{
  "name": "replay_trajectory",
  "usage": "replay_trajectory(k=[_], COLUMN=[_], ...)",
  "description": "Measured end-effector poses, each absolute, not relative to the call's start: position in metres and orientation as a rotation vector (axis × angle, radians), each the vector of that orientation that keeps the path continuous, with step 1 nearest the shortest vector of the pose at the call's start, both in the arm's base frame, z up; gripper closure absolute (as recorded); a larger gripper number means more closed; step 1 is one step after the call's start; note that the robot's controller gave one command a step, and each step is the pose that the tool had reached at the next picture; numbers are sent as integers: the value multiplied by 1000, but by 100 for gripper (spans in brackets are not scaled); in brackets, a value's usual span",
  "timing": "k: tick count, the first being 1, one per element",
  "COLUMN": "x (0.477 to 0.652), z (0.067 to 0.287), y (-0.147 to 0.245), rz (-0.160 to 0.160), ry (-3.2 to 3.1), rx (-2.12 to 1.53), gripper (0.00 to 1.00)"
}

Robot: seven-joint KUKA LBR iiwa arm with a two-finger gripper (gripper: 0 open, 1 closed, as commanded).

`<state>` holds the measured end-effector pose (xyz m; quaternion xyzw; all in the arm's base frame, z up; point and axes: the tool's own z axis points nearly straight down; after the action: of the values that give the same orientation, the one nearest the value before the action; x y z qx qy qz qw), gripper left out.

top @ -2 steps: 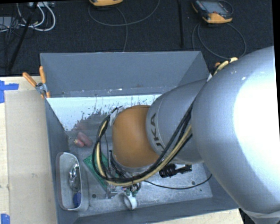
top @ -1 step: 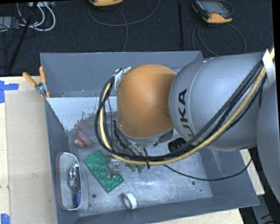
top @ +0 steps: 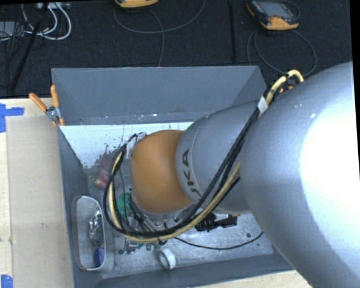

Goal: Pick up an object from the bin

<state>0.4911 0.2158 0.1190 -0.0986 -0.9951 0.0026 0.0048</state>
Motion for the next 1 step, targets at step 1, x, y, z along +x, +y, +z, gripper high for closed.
replay_trajectory(k=[1], x=[570], z=[146], y=[182], rz=[2], ry=[-3145], rx=[20], gripper=[100])
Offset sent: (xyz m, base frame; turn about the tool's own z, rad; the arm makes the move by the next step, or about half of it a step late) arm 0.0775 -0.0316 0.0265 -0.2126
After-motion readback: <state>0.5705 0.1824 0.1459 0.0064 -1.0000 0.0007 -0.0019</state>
